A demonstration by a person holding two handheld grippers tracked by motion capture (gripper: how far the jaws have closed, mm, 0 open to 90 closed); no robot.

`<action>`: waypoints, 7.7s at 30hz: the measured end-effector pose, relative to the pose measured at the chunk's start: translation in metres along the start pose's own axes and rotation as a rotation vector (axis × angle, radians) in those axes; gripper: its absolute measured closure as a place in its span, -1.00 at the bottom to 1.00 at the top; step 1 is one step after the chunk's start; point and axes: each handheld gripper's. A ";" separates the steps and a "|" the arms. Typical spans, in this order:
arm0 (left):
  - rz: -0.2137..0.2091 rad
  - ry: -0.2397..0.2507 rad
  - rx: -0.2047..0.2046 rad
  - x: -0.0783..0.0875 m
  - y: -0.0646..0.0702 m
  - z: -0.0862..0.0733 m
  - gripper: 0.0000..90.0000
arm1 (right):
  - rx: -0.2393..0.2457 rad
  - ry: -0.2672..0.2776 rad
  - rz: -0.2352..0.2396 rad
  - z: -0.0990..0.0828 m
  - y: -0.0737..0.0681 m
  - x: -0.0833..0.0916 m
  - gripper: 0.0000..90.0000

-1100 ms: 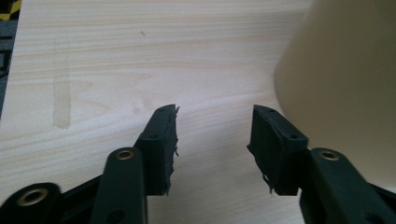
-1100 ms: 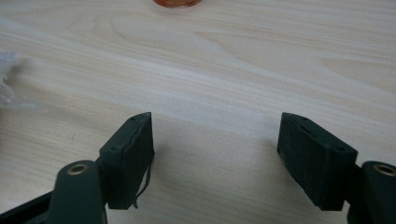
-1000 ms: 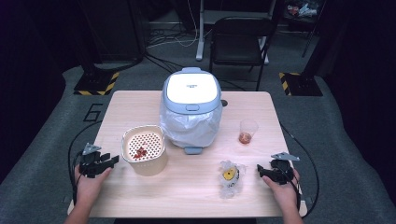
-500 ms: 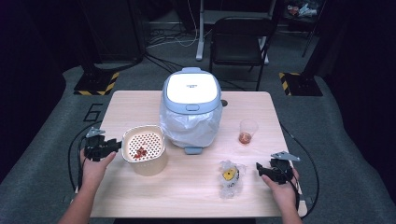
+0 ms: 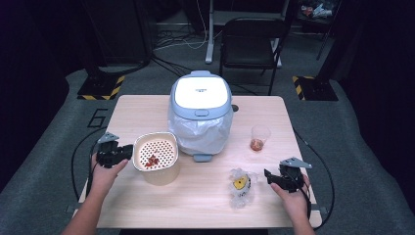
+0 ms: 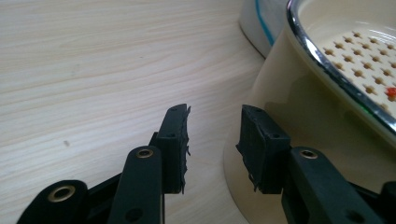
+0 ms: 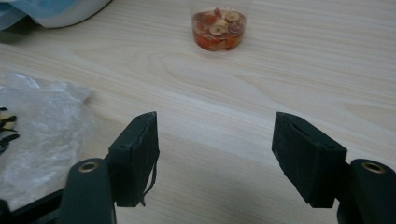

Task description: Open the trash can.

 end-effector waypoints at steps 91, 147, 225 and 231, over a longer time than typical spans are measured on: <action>-0.265 -0.016 -0.209 -0.039 0.193 0.021 0.28 | 0.166 0.072 0.259 0.017 -0.073 0.028 -0.15; 0.024 0.066 -0.042 -0.032 0.073 0.127 0.80 | 0.244 -0.042 0.282 0.226 -0.075 -0.087 0.83; -0.131 0.008 -0.135 -0.055 0.099 -0.010 0.60 | 0.205 0.118 0.243 0.039 -0.027 0.064 -0.16; -0.173 -0.011 -0.118 -0.061 0.104 -0.008 0.78 | 0.232 0.096 0.309 0.008 -0.032 0.052 -0.29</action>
Point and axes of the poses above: each handheld gripper's, and its own axes: x roughly backward along the jaws, z roughly out of its top, y roughly to its right, and after that the axes turned 12 degrees about z, right-handed
